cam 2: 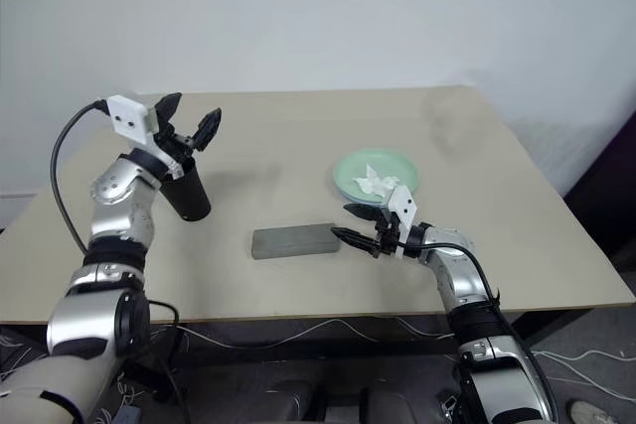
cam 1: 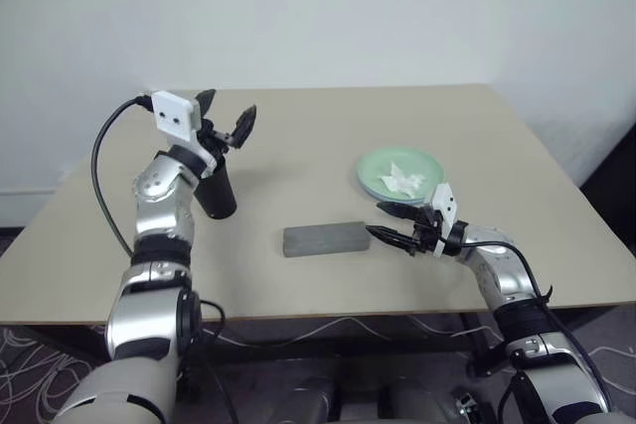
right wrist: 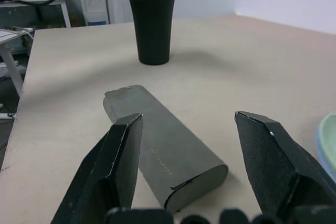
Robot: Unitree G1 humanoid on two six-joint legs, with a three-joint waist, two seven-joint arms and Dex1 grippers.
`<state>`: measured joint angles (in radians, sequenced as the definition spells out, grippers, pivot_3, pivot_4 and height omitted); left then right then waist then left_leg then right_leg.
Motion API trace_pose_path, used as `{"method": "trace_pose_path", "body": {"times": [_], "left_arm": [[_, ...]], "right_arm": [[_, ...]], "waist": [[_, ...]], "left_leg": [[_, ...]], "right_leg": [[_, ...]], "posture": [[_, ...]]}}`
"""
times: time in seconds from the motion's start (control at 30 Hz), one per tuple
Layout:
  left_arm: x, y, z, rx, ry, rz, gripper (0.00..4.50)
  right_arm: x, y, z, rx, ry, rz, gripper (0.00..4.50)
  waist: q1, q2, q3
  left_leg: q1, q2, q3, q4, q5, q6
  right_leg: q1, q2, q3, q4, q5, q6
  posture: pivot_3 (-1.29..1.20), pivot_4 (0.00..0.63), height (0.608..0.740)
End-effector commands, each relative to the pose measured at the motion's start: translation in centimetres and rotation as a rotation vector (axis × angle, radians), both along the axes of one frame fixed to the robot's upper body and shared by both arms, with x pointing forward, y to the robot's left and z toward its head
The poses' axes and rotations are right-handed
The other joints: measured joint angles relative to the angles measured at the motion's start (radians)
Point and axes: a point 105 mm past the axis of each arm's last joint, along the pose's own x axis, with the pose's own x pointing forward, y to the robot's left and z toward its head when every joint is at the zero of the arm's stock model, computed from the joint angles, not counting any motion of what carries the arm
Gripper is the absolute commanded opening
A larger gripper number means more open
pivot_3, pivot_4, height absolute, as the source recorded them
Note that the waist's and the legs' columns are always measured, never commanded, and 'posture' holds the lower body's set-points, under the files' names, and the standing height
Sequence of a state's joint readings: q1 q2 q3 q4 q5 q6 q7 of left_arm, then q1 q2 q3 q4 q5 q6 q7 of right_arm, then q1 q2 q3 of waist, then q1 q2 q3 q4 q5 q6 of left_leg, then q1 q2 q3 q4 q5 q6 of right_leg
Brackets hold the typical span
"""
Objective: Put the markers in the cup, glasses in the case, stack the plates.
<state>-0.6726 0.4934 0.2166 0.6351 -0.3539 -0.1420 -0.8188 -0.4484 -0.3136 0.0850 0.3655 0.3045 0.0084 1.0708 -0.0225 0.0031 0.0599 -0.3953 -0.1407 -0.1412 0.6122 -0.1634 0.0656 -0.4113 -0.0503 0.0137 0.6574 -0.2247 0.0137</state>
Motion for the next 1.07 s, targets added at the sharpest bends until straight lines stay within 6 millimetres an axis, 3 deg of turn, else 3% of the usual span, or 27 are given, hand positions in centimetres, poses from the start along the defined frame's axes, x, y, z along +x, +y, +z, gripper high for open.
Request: {"method": "trace_pose_path", "body": {"times": [0.03, 0.2, 0.4, 0.7, 0.83, 1.07], "left_arm": [[-3.1, -0.7, 0.3, 0.061, 0.048, -0.131, 4.22], [-6.0, -0.9, -3.2, 0.155, 0.162, -0.146, 4.22], [-8.0, -0.5, -6.9, 0.199, 0.247, -0.09, 4.22], [-7.8, 0.9, -8.5, 0.19, 0.237, 0.023, 4.22], [-7.7, 1.1, -9.1, 0.173, 0.227, 0.075, 4.22], [-8.3, -0.6, -10.2, 0.16, 0.23, 0.054, 4.22]], "right_arm": [[0.1, -0.6, 2.0, 0.033, -0.051, 0.001, 3.05], [-0.2, -0.9, 2.6, 0.046, -0.039, 0.02, 3.05], [-0.7, -3.2, 2.8, 0.021, -0.007, 0.018, 3.05], [0.4, -7.3, 1.9, -0.073, -0.012, -0.151, 3.05], [-0.2, -9.0, 1.1, -0.1, 0.016, -0.203, 3.05], [-0.9, -11.8, -0.1, -0.12, 0.066, -0.32, 3.05]], "waist": [[-0.012, 0.001, 0.0], [-0.008, 0.001, 0.001], [0.007, 0.003, 0.001], [0.022, 0.003, 0.001], [0.034, 0.003, 0.001], [0.034, 0.003, 0.001]], "left_leg": [[0.0, 0.0, 0.0, 0.0, 0.0, 0.0], [0.001, 0.0, -0.002, 0.0, 0.0, 0.0], [0.0, 0.0, -0.002, 0.0, 0.0, 0.0], [-0.001, 0.0, -0.001, -0.001, 0.0, 0.0], [-0.001, 0.0, -0.001, -0.001, 0.0, 0.0], [-0.002, 0.0, 0.0, -0.001, 0.0, 0.0]], "right_leg": [[0.0, 0.001, 0.0, 0.0, 0.0, 0.0], [0.001, 0.0, 0.002, 0.001, 0.0, -0.001], [0.001, -0.001, 0.001, 0.002, -0.002, -0.004], [0.0, -0.002, 0.002, 0.001, -0.002, -0.004], [0.0, -0.002, 0.002, 0.0, -0.002, -0.004], [0.001, -0.003, 0.002, -0.001, -0.003, -0.003]], "posture": [[0.0, 0.0, 0.738], [0.0, 0.0, 0.738], [0.0, 0.0, 0.738], [0.0, 0.0, 0.738], [0.0, 0.0, 0.738], [0.0, 0.0, 0.738]]}}
